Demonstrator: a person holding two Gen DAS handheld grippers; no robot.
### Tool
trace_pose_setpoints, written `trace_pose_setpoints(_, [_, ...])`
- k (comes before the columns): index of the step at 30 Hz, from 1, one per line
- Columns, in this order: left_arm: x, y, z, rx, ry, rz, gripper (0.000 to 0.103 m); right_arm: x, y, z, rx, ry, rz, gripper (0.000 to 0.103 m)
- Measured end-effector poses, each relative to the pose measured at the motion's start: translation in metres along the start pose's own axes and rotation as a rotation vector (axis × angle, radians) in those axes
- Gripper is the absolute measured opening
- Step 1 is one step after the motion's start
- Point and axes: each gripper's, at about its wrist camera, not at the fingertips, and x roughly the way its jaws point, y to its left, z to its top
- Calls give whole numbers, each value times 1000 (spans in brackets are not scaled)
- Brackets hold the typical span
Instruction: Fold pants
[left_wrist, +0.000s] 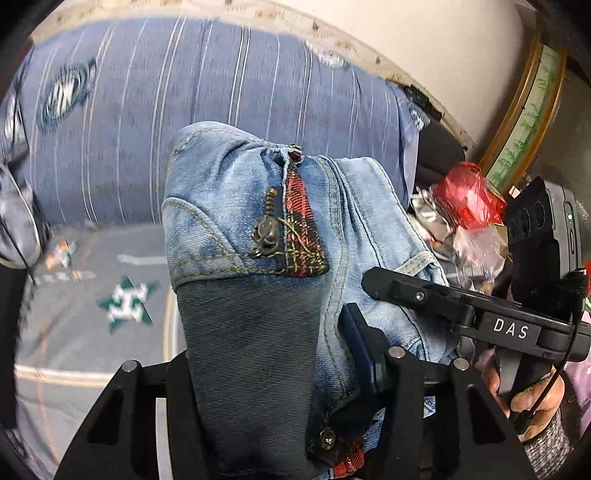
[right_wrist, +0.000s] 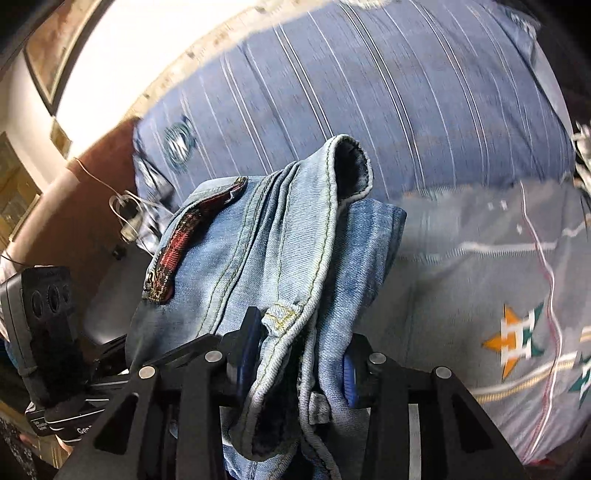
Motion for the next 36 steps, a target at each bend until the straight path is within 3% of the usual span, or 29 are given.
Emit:
trace_pose_setpoints(4, [-10,7,19,15,-29,53,53,1,19,23,-35,-49,26,41])
trace_pose_setpoints(9, [-21,19,35,23,-41,106,53,17,38,41,-41,-47,53,41])
trace_pose_setpoints(17, [-14,52,45,-32,-36,115,53,41,57,62,-69,-40,42,41])
trace_pose_setpoints(24, [30,89,36,-111,15,126,53,88,50,66,-70,10,15,41])
trace_pose_setpoints(36, [138,144,5,-209,143,132,53,192,-12,46,30,125,-6,41])
